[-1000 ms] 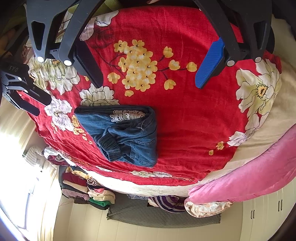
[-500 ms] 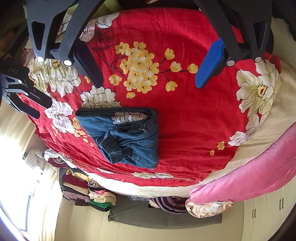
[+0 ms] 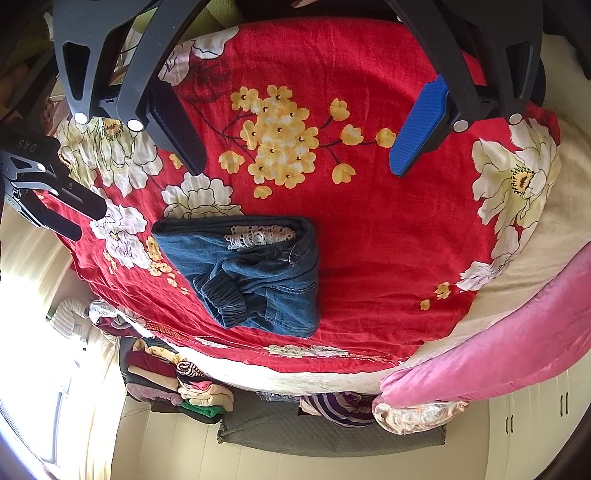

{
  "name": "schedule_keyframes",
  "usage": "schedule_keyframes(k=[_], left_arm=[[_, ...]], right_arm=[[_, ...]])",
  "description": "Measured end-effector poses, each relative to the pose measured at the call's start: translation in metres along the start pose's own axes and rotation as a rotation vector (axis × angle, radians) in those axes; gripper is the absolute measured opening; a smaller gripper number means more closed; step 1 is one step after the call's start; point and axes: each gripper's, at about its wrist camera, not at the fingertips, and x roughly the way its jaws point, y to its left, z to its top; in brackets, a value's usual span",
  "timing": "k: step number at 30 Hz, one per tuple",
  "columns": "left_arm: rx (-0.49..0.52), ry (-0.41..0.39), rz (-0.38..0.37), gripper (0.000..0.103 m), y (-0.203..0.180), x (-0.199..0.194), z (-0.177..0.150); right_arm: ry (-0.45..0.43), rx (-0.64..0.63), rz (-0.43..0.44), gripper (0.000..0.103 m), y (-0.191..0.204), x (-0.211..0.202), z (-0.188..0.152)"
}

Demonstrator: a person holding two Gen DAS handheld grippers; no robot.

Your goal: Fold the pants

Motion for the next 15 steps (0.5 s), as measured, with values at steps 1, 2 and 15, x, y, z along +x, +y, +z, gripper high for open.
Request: schedule_keyframes(k=[1, 2, 15], left_arm=[[0.0, 0.001, -0.004, 0.099, 0.0002, -0.0001, -0.0005], [0.0, 0.001, -0.005, 0.099, 0.0001, -0.0002, -0.0006], [0.017, -0.005, -0.043, 0.099, -0.0022, -0.0043, 0.0002]], right_arm=[[-0.001, 0.0, 0.0, 0.094, 0.0, 0.0001, 0.0002], [0.0, -0.001, -0.001, 0.094, -0.0002, 0.0006, 0.0003], [-0.001, 0.007, -0.013, 0.094, -0.0072, -0.0015, 0.0012]])
